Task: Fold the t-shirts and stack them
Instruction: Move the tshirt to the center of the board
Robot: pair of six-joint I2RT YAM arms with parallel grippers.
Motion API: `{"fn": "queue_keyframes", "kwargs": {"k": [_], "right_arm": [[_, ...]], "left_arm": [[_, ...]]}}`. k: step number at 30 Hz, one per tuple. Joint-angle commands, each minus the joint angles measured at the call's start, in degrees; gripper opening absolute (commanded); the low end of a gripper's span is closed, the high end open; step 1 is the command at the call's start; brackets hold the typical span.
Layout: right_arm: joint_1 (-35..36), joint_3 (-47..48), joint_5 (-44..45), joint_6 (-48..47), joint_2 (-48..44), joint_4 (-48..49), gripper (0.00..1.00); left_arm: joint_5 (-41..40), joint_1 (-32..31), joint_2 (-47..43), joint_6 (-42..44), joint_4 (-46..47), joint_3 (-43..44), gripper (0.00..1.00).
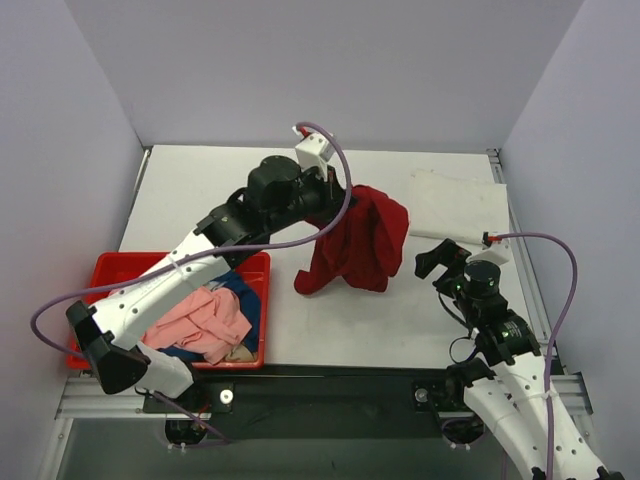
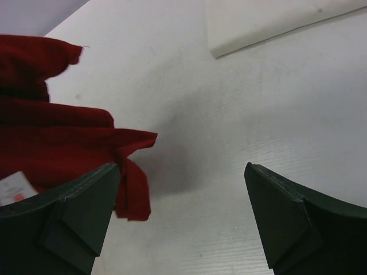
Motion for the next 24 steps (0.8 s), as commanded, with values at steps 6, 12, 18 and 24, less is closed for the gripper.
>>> {"fn": "queue_keyframes", "kwargs": {"k": [6,12,18,24], "right_arm": [[-0.34,0.99,-3.76,-0.80,0.35,-1.92,0.95],[1.67,-0.94,-5.97,-0.89,2.98,-1.40,0.89],[9.39,-2.53,-3.26,-0.45,6.76,0.54,0.84],[12.67,-4.90,-1.84,1.04,10.98,4.22,0.83]], "left_arm": [[-9.26,2.65,8.10,-1.87,-0.46,-7.87,0.00],[-4.73,4.14,8.81,-2.66,10.66,-17.27,0.00],[6.27,5.20,14.16,-3.45,16.67,-15.62,0.00],[16.54,4.93,18.92,-5.38,25.52,-12.37,0.05]]}}
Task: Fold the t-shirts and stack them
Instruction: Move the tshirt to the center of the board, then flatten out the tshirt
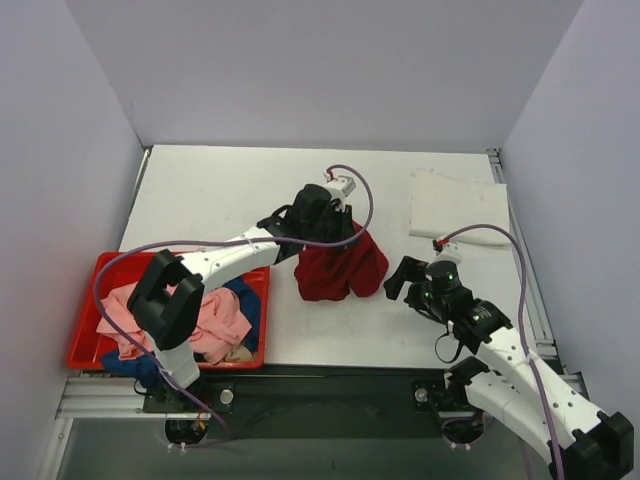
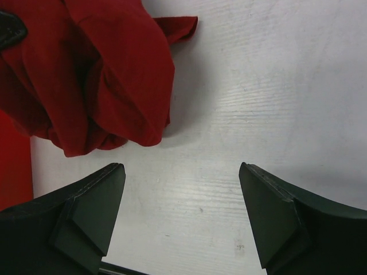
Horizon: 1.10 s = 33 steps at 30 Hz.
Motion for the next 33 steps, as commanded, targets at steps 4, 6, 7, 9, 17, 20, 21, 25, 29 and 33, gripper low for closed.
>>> {"fn": "queue_keyframes", "kwargs": {"k": [4,6,7,9,17,20,21,25,29,33], "right_arm": [[0.62,-1.16,2.75,0.47,3.06,3.55,0.82],[0.80,-1.07,2.84,0.39,3.06,3.73,0.82],[0.80,-1.08,2.93,0.39,3.32,3.90,0.82],[0.89,-1.42,3.28,0.47,3.67,4.61,0.82],[1.77,-2.74,1.53,1.18,13.59,13.46,0.81],[2.64,-2.48,0.47,1.44,19.39,17.25,0.79],[2.91,-2.22,0.47,1.35,20.97,17.87,0.77],[4.48,-0.02,1.08,1.70,30.80,19.46,0.70],[5.46,1.47,1.61,1.62,35.57,22.88,0.61],[5.63,5.67,0.12,-0.05,38.13,23.16,0.16]], "left_arm": [[12.34,-0.69,2.69,-1.40,11.13,6.20,0.68],[10.33,-0.51,1.47,-1.14,9.72,5.59,0.83],[9.01,-0.42,0.51,-0.96,9.54,3.68,0.84],[3.75,-0.16,-3.44,-0.53,9.10,0.77,0.86],[-14.01,0.28,-20.75,2.03,3.04,-16.70,0.89],[-15.52,0.90,-24.97,1.59,2.86,-22.51,0.89],[-15.61,1.07,-25.69,1.15,2.86,-23.49,0.89],[-15.96,1.86,-29.38,0.09,2.42,-28.06,0.89],[-15.09,2.04,-33.07,-0.96,2.77,-31.32,0.89],[-13.85,1.95,-34.75,-2.02,3.83,-33.43,0.89]]}}
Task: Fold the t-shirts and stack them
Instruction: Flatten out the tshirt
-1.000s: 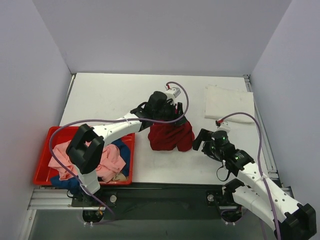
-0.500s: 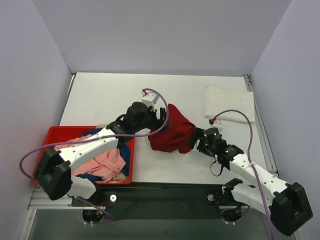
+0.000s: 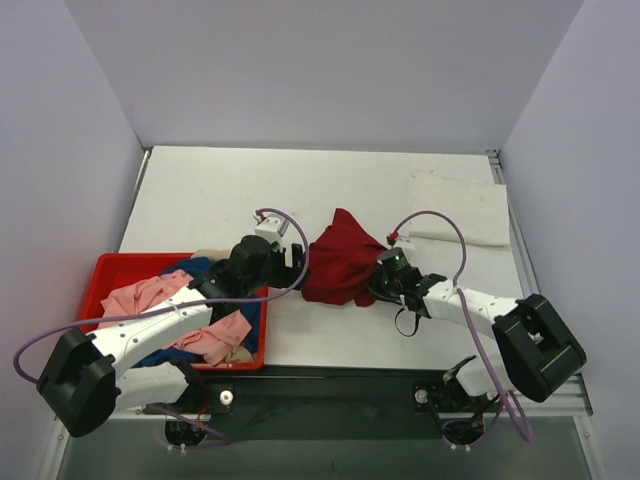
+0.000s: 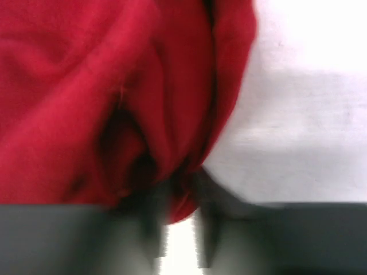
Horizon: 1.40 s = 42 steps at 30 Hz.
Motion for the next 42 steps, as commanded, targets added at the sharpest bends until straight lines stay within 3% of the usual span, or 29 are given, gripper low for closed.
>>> {"fn": "queue_keyframes", "kwargs": {"k": [1,2,6,13,16,22,36,39,40,42], "right_arm": [[0.41,5.14,-0.24,-1.71,1.41,-0.42,0.05],[0.50,6.54,0.20,-2.24,0.97,-3.31,0.00],[1.63,12.17,3.28,-5.06,-7.18,-13.07,0.00],[2.78,19.21,11.97,-8.31,-33.09,-27.49,0.00],[2.61,19.22,16.54,-8.66,-38.82,-31.98,0.00],[2.26,15.70,22.62,-5.95,-40.08,-38.05,0.00],[1.99,15.17,20.95,-5.32,-39.47,-39.11,0.00],[2.08,17.63,20.60,-6.29,-38.32,-39.11,0.00],[2.08,18.42,20.25,-6.55,-37.97,-39.19,0.00],[2.08,20.44,19.72,-7.17,-37.27,-39.20,0.00]], "left_arm": [[0.44,0.01,-2.51,-1.25,2.30,-0.49,0.89],[0.35,0.09,-2.42,-1.25,2.04,-0.41,0.89],[0.09,-0.08,-2.07,-1.25,2.21,-1.02,0.89],[-0.44,-0.43,-0.58,-1.25,3.79,-2.08,0.89],[0.09,-1.31,1.09,-1.08,6.60,-2.08,0.89],[1.32,-3.95,8.47,-1.96,10.38,-0.94,0.88],[5.27,-8.87,22.53,-5.38,25.40,0.38,0.86],[8.87,-8.87,25.00,-7.57,32.34,0.29,0.74],[10.62,-8.87,25.35,-8.28,34.18,0.29,0.58],[13.26,-8.87,25.62,-10.29,40.42,0.20,0.41]]}}
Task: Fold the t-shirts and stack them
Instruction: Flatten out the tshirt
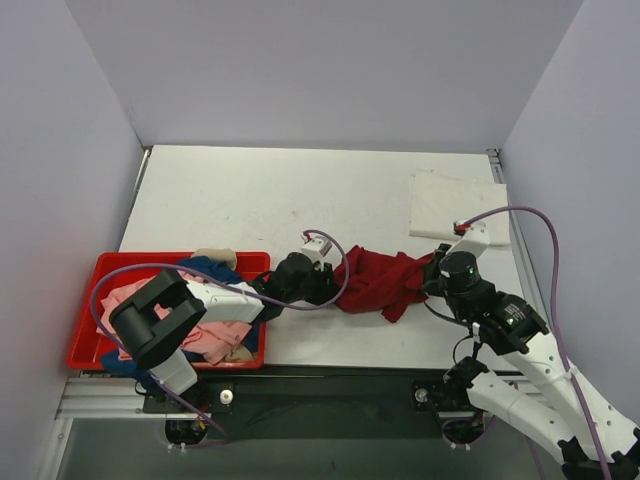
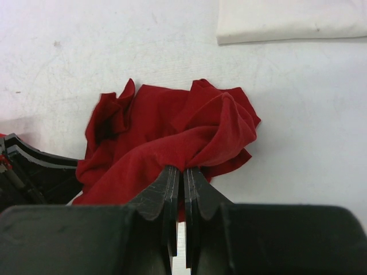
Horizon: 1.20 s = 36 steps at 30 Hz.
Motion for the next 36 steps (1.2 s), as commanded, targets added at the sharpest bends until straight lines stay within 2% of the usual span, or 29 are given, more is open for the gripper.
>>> {"fn": "queue_keyframes", "kwargs": {"k": [1,2,4,9,19,25,31,33,36], "right_arm": [[-0.41,4.75,0.68,-1.66,1.20,0.45,0.00],[-0.50,5.36,0.68,-1.84,1.38,0.45,0.00],[-0.41,6.68,0.68,-2.71,1.64,0.45,0.00],[-0.41,8.70,0.59,-3.51,0.68,0.19,0.00],[-0.24,18.55,-0.99,-5.97,-2.75,-2.27,0.00],[-0.24,24.70,-3.01,-7.72,-5.65,-4.20,0.00],[-0.15,26.03,-0.65,-8.08,-8.46,-4.73,0.00],[-0.15,23.49,5.40,-7.64,-8.64,-4.99,0.00],[-0.15,20.32,17.00,-6.85,-6.89,-6.13,0.00]], "left_arm": [[6.47,-0.35,0.02,-4.03,15.63,2.43,0.31],[7.26,-0.35,-0.15,-4.38,17.64,2.78,0.16],[8.50,-0.35,-0.68,-4.74,17.75,3.84,0.00],[6.67,0.00,-6.82,-3.08,14.60,3.67,0.00],[-6.26,-0.52,-35.71,6.15,-8.41,10.34,0.00],[-8.81,-0.87,-44.43,10.55,-20.80,17.80,0.00],[-8.29,-0.96,-47.54,12.57,-24.78,21.94,0.00],[-6.62,-0.96,-44.91,12.75,-25.22,23.87,0.00],[-3.47,-0.96,-35.69,11.70,-24.62,25.64,0.00]]}}
